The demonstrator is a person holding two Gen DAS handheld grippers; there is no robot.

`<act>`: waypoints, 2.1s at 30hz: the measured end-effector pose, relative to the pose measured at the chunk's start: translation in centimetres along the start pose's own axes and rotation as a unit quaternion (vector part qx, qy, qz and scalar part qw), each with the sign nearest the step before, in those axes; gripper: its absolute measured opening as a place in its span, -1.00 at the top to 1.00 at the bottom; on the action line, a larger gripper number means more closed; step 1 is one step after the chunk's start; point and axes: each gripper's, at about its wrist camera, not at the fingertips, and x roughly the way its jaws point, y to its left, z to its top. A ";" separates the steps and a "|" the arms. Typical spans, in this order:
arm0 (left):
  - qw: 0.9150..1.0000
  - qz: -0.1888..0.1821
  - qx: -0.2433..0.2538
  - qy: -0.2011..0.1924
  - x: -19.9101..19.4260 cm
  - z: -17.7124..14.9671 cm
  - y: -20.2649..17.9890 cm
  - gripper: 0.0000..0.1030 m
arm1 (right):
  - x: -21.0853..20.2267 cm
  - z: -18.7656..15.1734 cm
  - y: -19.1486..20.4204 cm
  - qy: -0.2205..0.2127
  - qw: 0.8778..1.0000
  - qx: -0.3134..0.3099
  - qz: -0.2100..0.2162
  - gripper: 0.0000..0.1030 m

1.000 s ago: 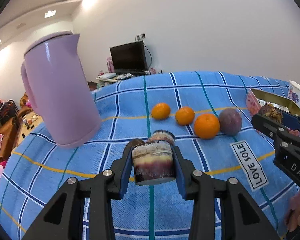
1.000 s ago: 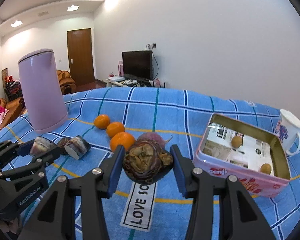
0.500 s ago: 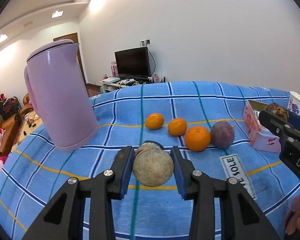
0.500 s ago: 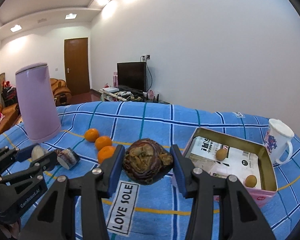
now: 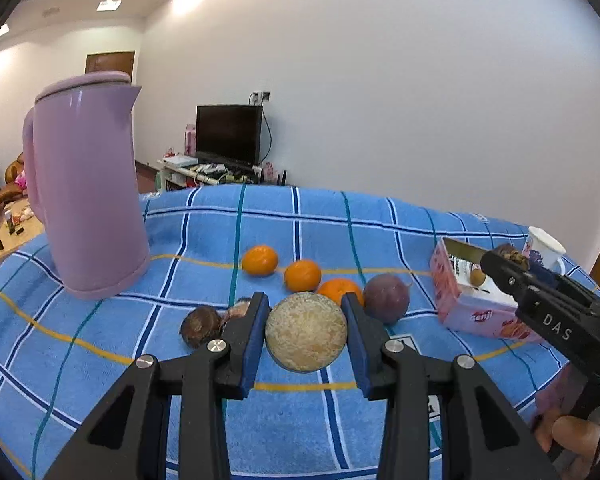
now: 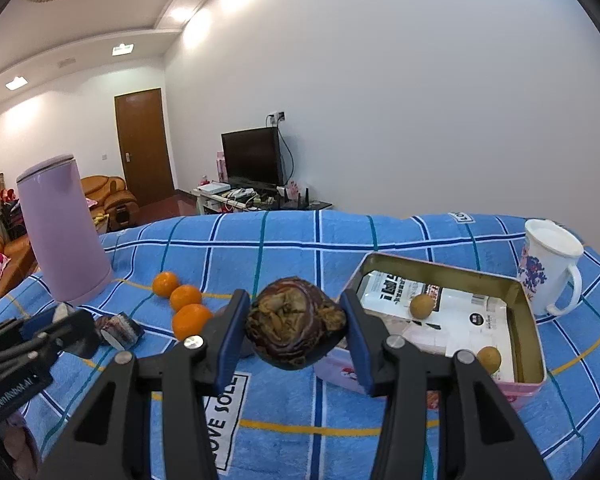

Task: Organize fruits
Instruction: 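Lift both held items and carry them toward the pink tin, then lower the brown fruit and cake slice into the tin and open both tools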

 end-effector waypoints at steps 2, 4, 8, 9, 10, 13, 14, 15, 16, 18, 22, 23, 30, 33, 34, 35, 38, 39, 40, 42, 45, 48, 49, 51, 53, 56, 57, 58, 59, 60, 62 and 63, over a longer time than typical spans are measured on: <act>1.000 -0.005 0.006 -0.004 -0.1 0.2 -0.6 0.23 | 0.1 0.1 -0.3 0.001 1.000 0.000 0.000 0.04; 1.000 -0.005 0.016 -0.007 -0.3 0.4 -1.4 0.23 | 0.1 0.1 -0.6 0.000 1.000 -0.002 -0.001 0.04; 0.999 -0.006 0.031 -0.008 -0.1 0.9 -3.1 0.23 | -0.1 0.3 -1.7 -0.008 1.000 -0.013 -0.014 0.04; 0.999 -0.007 0.031 -0.007 0.0 1.0 -3.5 0.23 | -0.1 0.3 -2.1 -0.009 1.000 -0.014 -0.018 0.04; 0.999 -0.009 0.032 -0.007 0.3 1.2 -3.9 0.23 | -0.1 0.3 -2.5 -0.010 1.000 -0.015 -0.024 0.04; 0.999 -0.015 0.035 -0.003 1.2 1.5 -5.3 0.23 | -0.1 0.4 -4.0 -0.011 0.999 -0.013 -0.040 0.04; 0.999 -0.017 0.037 -0.002 1.5 1.5 -5.9 0.23 | -0.1 0.4 -4.6 -0.010 0.999 -0.010 -0.044 0.04; 0.999 -0.020 0.039 -0.001 1.7 1.6 -6.3 0.23 | 0.0 0.4 -5.2 -0.008 0.999 -0.006 -0.048 0.04; 0.999 -0.023 0.042 0.000 2.0 1.7 -7.0 0.23 | 0.1 0.5 -5.8 -0.006 0.999 -0.001 -0.051 0.04; 0.999 -0.028 0.046 -0.001 2.3 1.8 -8.0 0.23 | 0.3 0.5 -7.0 -0.002 0.998 0.006 -0.056 0.04; 0.998 -0.043 0.050 0.000 3.2 2.4 -10.3 0.23 | 0.5 0.6 -8.7 0.002 0.998 0.004 -0.069 0.04; 0.998 -0.045 0.052 0.000 3.4 2.5 -10.8 0.23 | 0.6 0.6 -9.0 0.003 0.997 0.003 -0.072 0.04; 0.996 -0.063 0.066 0.003 5.4 3.2 -14.6 0.23 | 1.1 0.6 -12.6 0.014 0.995 0.006 -0.097 0.04; 0.995 -0.071 0.071 0.009 6.3 3.4 -16.2 0.23 | 1.4 0.6 -13.9 0.022 0.994 0.012 -0.105 0.04; 0.995 -0.073 0.073 0.011 6.7 3.4 -16.8 0.23 | 1.5 0.6 -14.3 0.024 0.994 0.014 -0.107 0.04; 0.994 -0.075 0.075 0.012 7.1 3.3 -17.3 0.23 | 1.6 0.6 -14.7 0.027 0.994 0.016 -0.109 0.04; 0.993 -0.080 0.079 0.019 8.2 3.3 -18.8 0.23 | 1.9 0.6 -15.7 0.035 0.993 0.021 -0.114 0.04; 0.993 -0.082 0.080 0.020 8.5 3.3 -19.2 0.23 | 2.0 0.6 -16.0 0.038 0.992 0.022 -0.116 0.04; 0.993 -0.083 0.081 0.022 8.9 3.3 -19.6 0.23 | 2.1 0.6 -16.1 0.040 0.992 0.022 -0.118 0.04; 0.993 -0.083 0.083 0.025 9.6 3.4 -20.3 0.23 | 2.3 0.6 -16.5 0.045 0.991 0.022 -0.124 0.04; 0.993 -0.081 0.083 0.036 10.6 3.3 -21.0 0.23 | 2.9 0.5 -17.2 0.059 0.990 0.023 -0.128 0.04; 0.992 -0.077 0.083 0.047 11.6 3.0 -21.4 0.23 | 3.8 0.3 -17.7 0.074 0.989 0.027 -0.127 0.04; 0.992 -0.075 0.085 0.052 11.9 2.9 -21.6 0.23 | 4.0 0.3 -17.7 0.078 0.989 0.027 -0.125 0.04; 0.992 -0.071 0.087 0.061 12.5 2.8 -21.7 0.23 | 4.2 0.2 -17.6 0.084 0.989 0.024 -0.123 0.04; 0.992 -0.067 0.089 0.067 12.9 2.6 -21.7 0.23 | 4.5 0.1 -17.3 0.089 0.988 0.017 -0.122 0.04; 0.991 -0.063 0.089 0.073 13.3 2.6 -21.7 0.23 | 4.6 0.1 -17.2 0.092 0.988 0.013 -0.121 0.04; 0.991 -0.061 0.090 0.076 13.4 2.5 -21.7 0.23 | 4.8 0.1 -17.2 0.096 0.988 0.012 -0.120 0.04; 0.991 -0.058 0.092 0.078 13.6 2.4 -21.8 0.23 | 5.0 0.1 -17.2 0.098 0.988 0.011 -0.120 0.04; 0.991 -0.056 0.094 0.080 13.7 2.4 -21.7 0.23 | 5.1 0.1 -17.1 0.101 0.988 0.010 -0.119 0.03; 0.990 -0.053 0.096 0.083 13.8 2.3 -21.8 0.23 | 5.1 0.1 -17.1 0.102 0.988 0.010 -0.118 0.03; 0.990 -0.046 0.101 0.091 14.2 2.0 -21.9 0.23 | 5.2 0.1 -17.1 0.105 0.988 0.008 -0.117 0.03; 0.989 -0.044 0.102 0.094 14.4 1.9 -21.9 0.23 | 5.3 0.1 -17.1 0.105 0.987 0.008 -0.117 0.03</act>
